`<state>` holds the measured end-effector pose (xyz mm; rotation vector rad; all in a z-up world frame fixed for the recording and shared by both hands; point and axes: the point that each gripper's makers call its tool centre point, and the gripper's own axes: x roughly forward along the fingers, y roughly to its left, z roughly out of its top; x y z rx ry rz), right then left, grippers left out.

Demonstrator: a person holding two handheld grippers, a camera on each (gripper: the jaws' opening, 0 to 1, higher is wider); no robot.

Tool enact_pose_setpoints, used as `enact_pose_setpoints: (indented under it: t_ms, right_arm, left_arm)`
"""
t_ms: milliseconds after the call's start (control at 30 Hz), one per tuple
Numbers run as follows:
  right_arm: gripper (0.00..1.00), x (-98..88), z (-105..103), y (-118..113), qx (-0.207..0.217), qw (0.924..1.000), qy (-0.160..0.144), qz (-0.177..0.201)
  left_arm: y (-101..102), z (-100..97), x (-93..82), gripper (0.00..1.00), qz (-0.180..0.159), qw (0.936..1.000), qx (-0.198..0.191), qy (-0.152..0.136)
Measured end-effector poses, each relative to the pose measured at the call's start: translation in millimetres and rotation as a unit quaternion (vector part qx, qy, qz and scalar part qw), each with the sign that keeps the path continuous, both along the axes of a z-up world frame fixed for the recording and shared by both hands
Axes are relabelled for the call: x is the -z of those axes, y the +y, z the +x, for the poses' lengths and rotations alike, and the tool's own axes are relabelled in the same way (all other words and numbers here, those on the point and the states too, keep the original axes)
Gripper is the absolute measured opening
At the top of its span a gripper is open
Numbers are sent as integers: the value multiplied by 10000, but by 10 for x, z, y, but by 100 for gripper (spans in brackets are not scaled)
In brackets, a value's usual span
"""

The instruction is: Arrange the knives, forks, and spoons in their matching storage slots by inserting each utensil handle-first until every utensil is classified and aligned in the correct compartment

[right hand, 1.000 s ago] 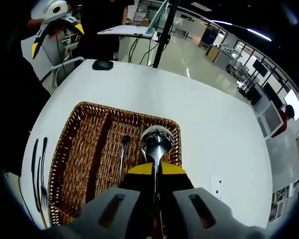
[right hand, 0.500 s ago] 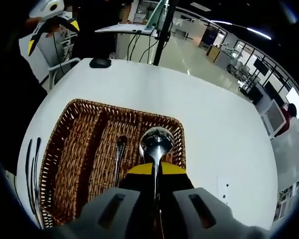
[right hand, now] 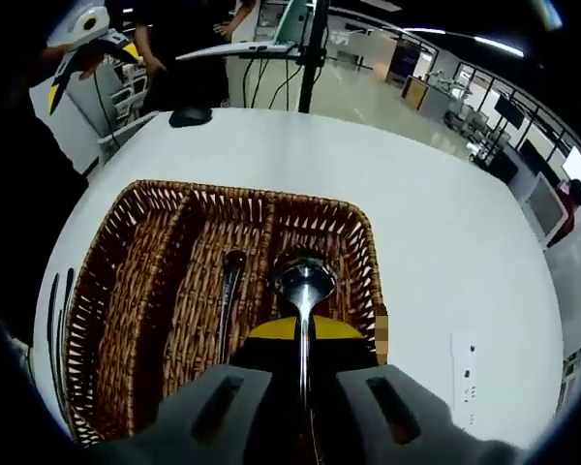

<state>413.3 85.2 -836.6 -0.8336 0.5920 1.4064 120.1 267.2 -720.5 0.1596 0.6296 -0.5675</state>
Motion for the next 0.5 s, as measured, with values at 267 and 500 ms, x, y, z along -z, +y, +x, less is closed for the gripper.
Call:
enact_pose_setpoints:
  t_ms: [267,500]
  right_arm:
    - [0,118,47,32,-27,9999,-9,-104]
    - [0,277,47,42,99,9998,145,-88]
  left_arm:
    - [-156,72,-126,100,-102,9997,211,-39]
    - [-406,221,-428,100,-123,9969,635,-441]
